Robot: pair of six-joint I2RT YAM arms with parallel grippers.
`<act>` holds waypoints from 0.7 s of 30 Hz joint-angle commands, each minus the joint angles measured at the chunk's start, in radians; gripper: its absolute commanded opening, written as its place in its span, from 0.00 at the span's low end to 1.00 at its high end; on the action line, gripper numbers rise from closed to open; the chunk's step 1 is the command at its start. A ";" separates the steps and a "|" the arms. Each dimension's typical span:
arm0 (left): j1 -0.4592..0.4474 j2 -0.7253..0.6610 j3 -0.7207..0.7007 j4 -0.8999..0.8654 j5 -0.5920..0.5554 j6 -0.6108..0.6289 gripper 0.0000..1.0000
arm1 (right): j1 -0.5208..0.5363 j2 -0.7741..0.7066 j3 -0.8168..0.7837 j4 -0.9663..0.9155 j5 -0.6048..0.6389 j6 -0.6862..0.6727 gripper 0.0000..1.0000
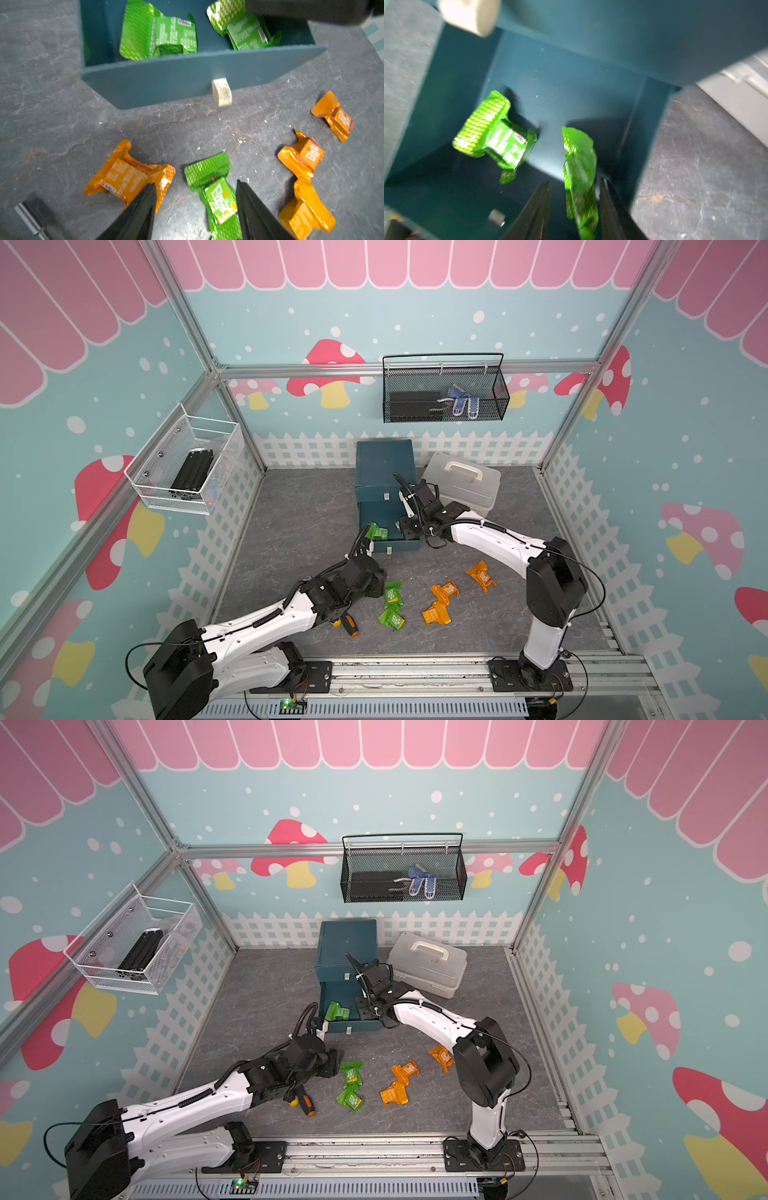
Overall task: Place the cookies into the drawer by color
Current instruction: Place the cookie in the drawer, then pick up the cookie at the center of the board.
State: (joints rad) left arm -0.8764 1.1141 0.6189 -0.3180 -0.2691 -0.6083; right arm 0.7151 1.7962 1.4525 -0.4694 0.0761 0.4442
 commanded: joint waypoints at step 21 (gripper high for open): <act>-0.186 0.445 0.290 -0.328 -0.096 -0.105 0.70 | 0.040 -0.701 -0.574 0.115 0.051 0.123 0.49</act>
State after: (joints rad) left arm -1.0576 1.5314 0.8764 -0.6018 -0.3202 -0.6971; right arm 0.7536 1.1236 0.9043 -0.3466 0.0917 0.5274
